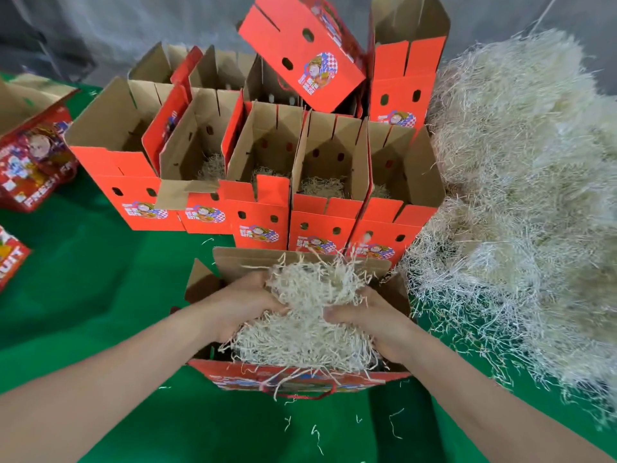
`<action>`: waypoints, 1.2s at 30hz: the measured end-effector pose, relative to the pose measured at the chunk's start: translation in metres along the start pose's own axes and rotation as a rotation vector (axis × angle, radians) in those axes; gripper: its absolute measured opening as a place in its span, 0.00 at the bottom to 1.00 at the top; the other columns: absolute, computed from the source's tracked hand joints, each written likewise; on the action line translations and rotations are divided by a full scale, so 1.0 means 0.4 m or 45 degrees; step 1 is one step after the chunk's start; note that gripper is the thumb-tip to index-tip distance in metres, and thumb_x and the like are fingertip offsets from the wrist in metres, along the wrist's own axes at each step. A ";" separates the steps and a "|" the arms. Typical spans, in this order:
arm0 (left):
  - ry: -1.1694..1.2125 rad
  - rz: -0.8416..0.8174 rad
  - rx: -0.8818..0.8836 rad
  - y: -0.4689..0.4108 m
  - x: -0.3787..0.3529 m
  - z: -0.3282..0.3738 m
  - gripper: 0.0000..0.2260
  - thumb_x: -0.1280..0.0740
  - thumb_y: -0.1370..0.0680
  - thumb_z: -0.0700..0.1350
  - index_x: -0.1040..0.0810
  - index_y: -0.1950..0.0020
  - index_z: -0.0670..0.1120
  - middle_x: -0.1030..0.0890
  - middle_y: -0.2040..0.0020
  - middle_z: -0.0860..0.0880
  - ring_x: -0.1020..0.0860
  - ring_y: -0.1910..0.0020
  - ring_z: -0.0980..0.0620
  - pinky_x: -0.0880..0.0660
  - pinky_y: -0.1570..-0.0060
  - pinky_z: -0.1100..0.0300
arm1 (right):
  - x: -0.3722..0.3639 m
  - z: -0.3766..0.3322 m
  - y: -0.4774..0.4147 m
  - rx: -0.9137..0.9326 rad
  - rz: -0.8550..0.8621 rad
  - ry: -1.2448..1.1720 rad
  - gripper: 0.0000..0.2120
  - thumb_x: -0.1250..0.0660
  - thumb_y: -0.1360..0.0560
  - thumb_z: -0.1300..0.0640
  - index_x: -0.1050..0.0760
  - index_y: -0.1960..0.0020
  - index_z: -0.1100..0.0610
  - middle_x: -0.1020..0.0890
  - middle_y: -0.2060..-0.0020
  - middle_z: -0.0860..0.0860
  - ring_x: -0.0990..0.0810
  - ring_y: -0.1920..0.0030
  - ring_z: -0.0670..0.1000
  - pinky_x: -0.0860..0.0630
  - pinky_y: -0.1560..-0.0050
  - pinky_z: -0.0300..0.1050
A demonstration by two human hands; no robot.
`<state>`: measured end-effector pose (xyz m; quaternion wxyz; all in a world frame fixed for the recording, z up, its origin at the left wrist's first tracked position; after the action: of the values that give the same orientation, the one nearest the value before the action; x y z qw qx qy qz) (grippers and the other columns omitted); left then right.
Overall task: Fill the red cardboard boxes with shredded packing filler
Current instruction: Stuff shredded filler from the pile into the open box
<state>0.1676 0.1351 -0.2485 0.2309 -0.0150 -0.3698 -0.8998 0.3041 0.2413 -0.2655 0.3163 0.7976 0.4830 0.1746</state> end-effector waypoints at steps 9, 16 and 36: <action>0.088 0.119 -0.075 0.021 0.100 0.015 0.15 0.33 0.28 0.29 0.29 0.55 0.50 0.23 0.56 0.50 0.27 0.58 0.57 0.35 0.55 0.60 | 0.093 -0.030 0.041 0.046 0.089 0.152 0.43 0.24 0.37 0.53 0.43 0.28 0.43 0.39 0.28 0.48 0.33 0.39 0.50 0.45 0.32 0.55; 0.173 -0.270 -0.095 0.034 -0.033 0.048 0.16 0.28 0.36 0.42 0.24 0.53 0.56 0.27 0.52 0.58 0.30 0.52 0.58 0.38 0.53 0.63 | -0.036 -0.077 -0.005 0.018 0.022 0.236 0.52 0.28 0.40 0.35 0.49 0.25 0.50 0.42 0.26 0.51 0.42 0.28 0.54 0.44 0.32 0.53; 0.340 -0.210 0.002 0.010 0.007 0.019 0.36 0.29 0.35 0.56 0.36 0.29 0.53 0.32 0.31 0.51 0.34 0.31 0.50 0.43 0.29 0.44 | -0.078 -0.069 -0.055 0.050 -0.030 0.491 0.27 0.28 0.33 0.55 0.30 0.36 0.56 0.23 0.42 0.49 0.26 0.43 0.49 0.27 0.42 0.43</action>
<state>0.1658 0.1367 -0.2401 0.2033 0.1353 -0.3366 -0.9094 0.2587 0.2302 -0.2591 0.2043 0.7497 0.5473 0.3110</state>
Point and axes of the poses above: each hand's wrist, its own y-axis away from the middle knuckle, its own x-axis out of the back of the hand, z = x × y, the point moved 9 cm from there along -y, towards the middle knuckle
